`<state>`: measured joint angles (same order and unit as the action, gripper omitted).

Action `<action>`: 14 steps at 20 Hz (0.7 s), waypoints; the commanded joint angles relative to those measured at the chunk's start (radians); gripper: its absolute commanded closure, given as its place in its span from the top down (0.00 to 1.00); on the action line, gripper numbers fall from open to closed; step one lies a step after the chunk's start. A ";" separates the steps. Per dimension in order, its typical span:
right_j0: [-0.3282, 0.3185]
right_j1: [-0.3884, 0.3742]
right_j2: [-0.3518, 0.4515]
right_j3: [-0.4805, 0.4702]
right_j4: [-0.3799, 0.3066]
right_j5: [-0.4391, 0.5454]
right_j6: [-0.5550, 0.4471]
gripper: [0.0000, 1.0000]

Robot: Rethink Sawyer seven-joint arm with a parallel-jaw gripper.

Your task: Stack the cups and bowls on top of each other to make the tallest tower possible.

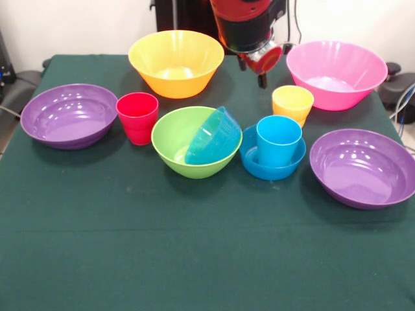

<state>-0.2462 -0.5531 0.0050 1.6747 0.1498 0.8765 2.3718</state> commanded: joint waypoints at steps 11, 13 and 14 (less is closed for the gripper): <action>-0.030 0.043 0.087 -0.145 -0.008 0.059 -0.015 1.00; -0.038 0.052 0.104 -0.148 0.006 0.027 -0.021 1.00; -0.042 0.056 0.114 -0.150 0.012 0.013 -0.026 1.00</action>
<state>-0.2573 -0.5673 0.0135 1.5951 0.1506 0.9273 2.3718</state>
